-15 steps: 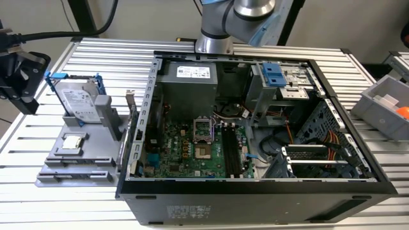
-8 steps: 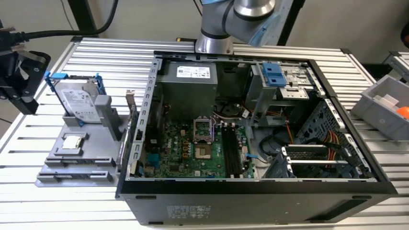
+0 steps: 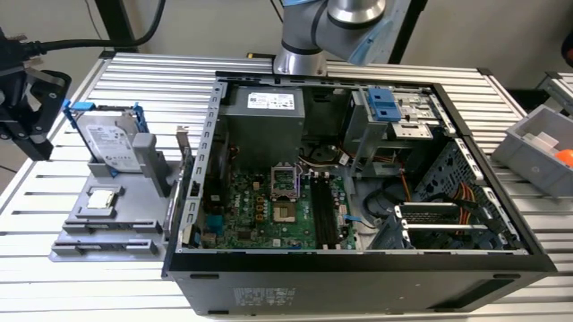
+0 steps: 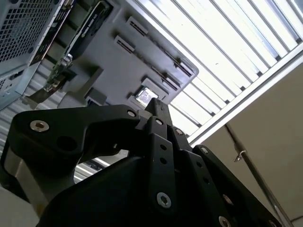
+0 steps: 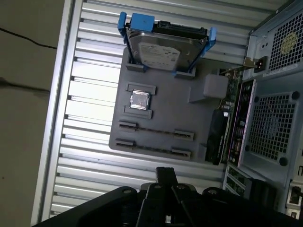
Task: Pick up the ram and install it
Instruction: 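Pick up the ram and move it above insertion slot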
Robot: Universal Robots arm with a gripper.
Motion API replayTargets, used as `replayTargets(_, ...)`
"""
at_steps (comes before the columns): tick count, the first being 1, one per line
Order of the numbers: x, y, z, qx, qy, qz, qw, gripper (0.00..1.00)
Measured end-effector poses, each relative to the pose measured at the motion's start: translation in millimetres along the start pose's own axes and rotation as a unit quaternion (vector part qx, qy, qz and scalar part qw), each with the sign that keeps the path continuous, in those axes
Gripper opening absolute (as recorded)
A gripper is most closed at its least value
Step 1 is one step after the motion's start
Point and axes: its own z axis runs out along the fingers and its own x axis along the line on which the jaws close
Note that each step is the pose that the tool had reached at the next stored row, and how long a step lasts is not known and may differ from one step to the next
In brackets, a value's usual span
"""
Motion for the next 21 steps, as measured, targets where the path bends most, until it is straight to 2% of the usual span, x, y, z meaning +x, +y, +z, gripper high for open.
replayTargets(6,-0.1,0.5,-0.1,0.0036,0.0016,-0.022,0.99975,0.00)
replayTargets(13,-0.1,0.9,0.0,0.0074,0.0031,-0.047,0.99888,0.00)
replayTargets(15,-0.1,1.0,0.0,0.0087,0.0037,-0.054,0.99847,0.00)
replayTargets(21,-0.2,1.4,0.0,0.0145,0.0060,-0.086,0.99617,0.00)
